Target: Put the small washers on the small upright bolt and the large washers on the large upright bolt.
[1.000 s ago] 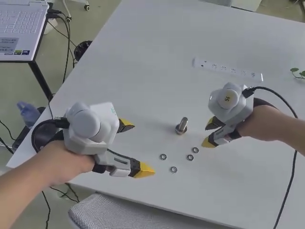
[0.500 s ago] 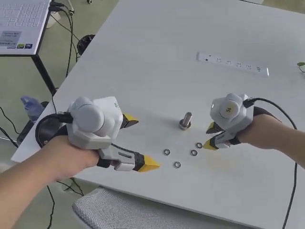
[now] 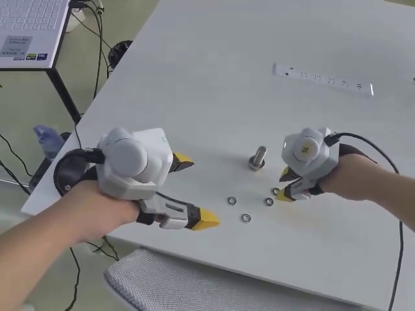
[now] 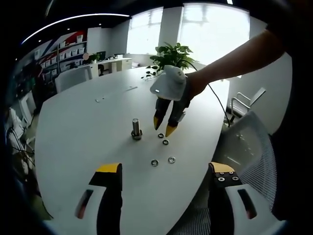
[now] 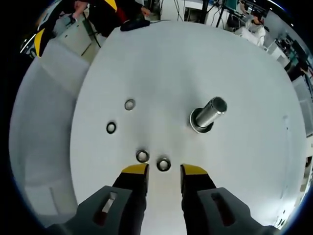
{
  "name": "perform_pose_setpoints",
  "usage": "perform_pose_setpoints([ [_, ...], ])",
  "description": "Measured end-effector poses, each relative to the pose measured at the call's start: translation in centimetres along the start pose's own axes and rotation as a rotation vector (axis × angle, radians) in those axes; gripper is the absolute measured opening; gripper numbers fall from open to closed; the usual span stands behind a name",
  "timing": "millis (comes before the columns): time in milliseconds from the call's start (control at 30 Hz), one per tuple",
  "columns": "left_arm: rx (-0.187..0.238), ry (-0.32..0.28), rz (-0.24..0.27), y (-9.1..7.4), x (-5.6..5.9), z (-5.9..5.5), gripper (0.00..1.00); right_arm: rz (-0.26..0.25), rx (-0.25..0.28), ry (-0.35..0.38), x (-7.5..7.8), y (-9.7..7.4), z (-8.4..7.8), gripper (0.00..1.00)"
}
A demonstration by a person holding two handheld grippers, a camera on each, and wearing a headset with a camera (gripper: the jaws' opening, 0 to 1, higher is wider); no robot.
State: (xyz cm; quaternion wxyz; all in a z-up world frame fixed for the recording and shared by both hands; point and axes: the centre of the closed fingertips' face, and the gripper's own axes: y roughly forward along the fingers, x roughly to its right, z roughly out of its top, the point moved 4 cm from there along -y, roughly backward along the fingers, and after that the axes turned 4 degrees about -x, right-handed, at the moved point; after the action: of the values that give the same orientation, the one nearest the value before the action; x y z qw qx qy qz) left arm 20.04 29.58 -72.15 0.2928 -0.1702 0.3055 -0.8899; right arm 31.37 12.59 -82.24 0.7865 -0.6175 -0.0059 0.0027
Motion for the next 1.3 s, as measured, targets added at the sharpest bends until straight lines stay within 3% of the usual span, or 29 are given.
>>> perform_pose_setpoints([
  [800,-0.015,0.017,-0.007,0.6,-0.4,0.3,0.69,-0.003,-0.044,-0.028,0.4,1.2,-0.3,0.21],
  [1300,-0.009,0.007,-0.008,0.4,0.0,0.2,0.69,-0.003,-0.056,-0.02,1.0,1.7,-0.6,0.14],
])
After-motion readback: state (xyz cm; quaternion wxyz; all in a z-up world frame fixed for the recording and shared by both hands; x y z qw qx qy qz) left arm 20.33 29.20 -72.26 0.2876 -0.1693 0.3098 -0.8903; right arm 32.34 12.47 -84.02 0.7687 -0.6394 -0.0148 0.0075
